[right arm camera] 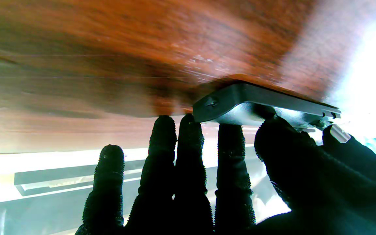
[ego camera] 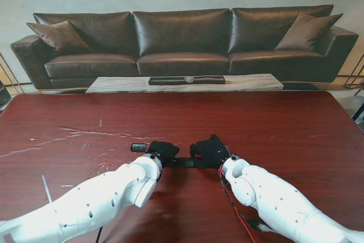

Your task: Install the batteries into the remote control and close the cover

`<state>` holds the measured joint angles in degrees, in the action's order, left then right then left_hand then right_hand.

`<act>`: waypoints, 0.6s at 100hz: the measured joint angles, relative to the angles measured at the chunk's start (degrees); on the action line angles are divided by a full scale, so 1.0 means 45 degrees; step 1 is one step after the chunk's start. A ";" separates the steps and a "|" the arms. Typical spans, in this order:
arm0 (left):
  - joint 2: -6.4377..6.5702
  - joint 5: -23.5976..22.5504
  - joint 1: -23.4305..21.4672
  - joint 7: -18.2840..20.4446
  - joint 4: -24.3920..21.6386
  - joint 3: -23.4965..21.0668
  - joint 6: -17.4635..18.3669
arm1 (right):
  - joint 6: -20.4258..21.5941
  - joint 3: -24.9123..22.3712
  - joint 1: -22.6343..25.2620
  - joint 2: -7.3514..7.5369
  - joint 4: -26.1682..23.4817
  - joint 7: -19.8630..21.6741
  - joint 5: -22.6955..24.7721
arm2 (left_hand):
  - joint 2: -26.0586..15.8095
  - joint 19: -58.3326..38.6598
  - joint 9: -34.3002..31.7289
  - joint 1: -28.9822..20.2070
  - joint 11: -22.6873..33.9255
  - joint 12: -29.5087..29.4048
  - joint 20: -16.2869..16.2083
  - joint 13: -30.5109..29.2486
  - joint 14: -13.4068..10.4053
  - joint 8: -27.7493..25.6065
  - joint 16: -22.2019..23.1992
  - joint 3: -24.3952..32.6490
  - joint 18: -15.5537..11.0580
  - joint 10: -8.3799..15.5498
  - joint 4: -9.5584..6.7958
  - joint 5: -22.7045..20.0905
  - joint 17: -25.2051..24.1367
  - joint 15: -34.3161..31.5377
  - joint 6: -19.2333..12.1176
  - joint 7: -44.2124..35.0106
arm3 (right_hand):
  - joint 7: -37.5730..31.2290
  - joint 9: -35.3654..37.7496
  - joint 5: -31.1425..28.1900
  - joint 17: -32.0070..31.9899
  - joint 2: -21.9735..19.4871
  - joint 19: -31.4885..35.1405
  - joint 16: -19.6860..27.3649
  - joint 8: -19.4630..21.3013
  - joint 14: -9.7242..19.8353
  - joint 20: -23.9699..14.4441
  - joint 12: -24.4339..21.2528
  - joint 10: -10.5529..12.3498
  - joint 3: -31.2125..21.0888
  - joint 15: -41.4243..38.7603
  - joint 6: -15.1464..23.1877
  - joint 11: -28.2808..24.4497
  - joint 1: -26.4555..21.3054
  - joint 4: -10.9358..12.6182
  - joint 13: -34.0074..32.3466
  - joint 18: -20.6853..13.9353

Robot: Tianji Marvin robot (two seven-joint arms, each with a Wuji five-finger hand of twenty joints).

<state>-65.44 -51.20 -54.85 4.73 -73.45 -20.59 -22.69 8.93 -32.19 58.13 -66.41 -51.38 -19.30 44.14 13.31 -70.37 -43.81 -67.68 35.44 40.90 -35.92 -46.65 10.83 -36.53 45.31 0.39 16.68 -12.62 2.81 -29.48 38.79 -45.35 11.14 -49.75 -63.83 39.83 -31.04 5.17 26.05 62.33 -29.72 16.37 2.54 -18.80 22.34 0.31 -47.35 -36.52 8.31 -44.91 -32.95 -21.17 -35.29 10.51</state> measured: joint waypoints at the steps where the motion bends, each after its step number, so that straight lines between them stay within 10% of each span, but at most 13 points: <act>1: 0.0002 -0.0012 -0.0013 -0.0003 -0.0008 -0.0018 0.0001 | 0.0000 0.0000 0.0000 0.0000 0.0000 0.0000 0.0000 | 0.0000 0.0000 0.0000 0.0000 -0.0005 -0.0003 0.0000 0.0000 0.0001 0.0000 0.0000 0.0000 0.0000 0.0000 0.0000 -0.0001 0.0000 0.0006 0.0000 0.0000 | 0.0000 0.0000 0.0000 0.0000 0.0000 0.0000 0.0000 0.0000 0.0000 0.0000 0.0000 0.0000 0.0000 0.0000 0.0000 0.0000 0.0000 0.0000 0.0000 0.0000; 60: 0.0475 -0.1526 -0.1174 0.0012 -0.1057 -0.1430 -0.0715 | -0.0028 0.0036 -0.0024 0.0002 -0.0007 0.0028 0.0000 | -0.1752 -0.1020 -0.0001 0.0462 -0.0049 -0.0001 -0.0319 0.0147 0.0459 -0.0352 0.0119 -0.0384 0.0017 -0.0223 0.0000 -0.0196 -0.0002 -0.0017 0.0193 0.0327 | -0.0005 -0.0010 -0.0006 -0.0003 -0.0109 0.0000 0.0000 0.0002 -0.0004 0.0000 0.0000 -0.0022 0.0129 -0.0062 0.0003 0.0000 -0.0004 0.0123 0.0003 0.0000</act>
<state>-63.31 -58.07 -60.13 4.79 -78.21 -27.03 -25.91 8.81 -32.03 58.02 -66.40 -51.41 -19.18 44.14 5.43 -74.96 -43.81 -65.60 35.23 40.90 -37.36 -45.99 12.90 -38.11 45.85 -1.34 16.76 -13.62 2.81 -30.36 38.78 -45.42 12.01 -48.28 -63.85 39.78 -31.07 5.15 25.56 62.33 -29.72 16.38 2.52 -18.80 22.34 0.21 -46.77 -36.80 8.32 -44.91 -32.96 -20.61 -35.28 10.51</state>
